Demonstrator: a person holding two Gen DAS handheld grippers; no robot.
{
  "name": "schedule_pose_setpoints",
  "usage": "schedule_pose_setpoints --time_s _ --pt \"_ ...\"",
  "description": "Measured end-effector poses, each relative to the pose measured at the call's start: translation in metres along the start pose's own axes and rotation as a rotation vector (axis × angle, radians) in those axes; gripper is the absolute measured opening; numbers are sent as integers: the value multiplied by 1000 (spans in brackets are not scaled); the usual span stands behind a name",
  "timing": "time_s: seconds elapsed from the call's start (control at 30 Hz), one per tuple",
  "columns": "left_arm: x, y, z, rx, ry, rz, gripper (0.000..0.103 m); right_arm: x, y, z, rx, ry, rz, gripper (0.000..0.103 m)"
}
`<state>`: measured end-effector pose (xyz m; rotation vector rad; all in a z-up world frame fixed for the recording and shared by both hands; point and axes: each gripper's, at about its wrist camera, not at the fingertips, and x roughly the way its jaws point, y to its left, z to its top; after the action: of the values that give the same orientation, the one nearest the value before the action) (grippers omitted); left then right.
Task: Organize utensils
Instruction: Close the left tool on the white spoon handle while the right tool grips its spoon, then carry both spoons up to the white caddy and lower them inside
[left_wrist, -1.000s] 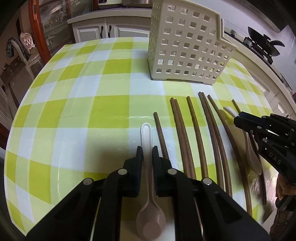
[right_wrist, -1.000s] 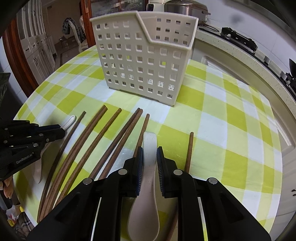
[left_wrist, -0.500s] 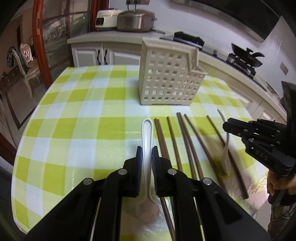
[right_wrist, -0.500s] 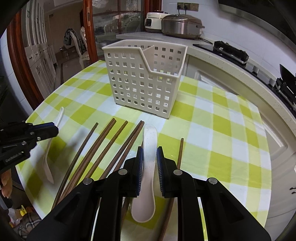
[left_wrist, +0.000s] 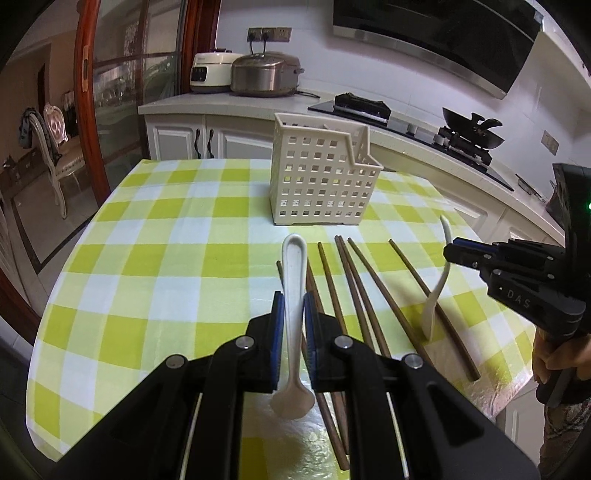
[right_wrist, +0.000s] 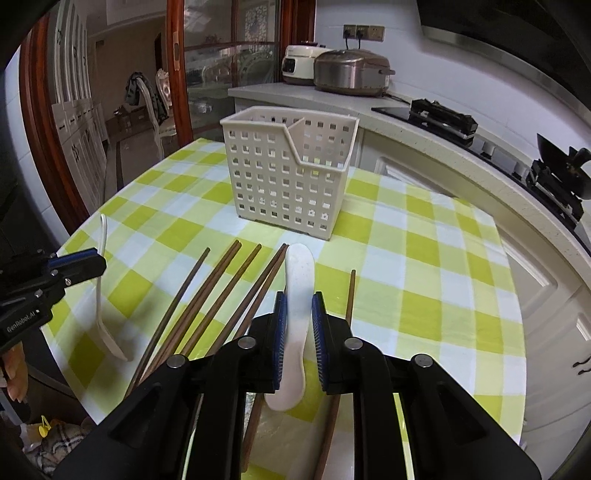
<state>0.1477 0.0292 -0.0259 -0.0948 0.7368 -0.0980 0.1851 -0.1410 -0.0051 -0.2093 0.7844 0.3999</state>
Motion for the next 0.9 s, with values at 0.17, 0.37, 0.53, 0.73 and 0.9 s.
schedule_pose_setpoints --time_s 0.17,0.37,0.53,0.73,0.9 --pt "-11 -9 3 31 -47 11 11 -12 -1 4 1 -33 -9 9" --pt "-10 -8 4 34 -53 22 11 -3 -6 0 31 14 22 9" --pt "-10 -7 6 40 -51 18 11 29 -14 0 54 72 15 42" --pt "-7 -6 6 49 -67 18 11 71 -8 1 18 143 20 41" --pt "-3 -2 8 36 -84 23 11 101 -8 2 18 190 21 30"
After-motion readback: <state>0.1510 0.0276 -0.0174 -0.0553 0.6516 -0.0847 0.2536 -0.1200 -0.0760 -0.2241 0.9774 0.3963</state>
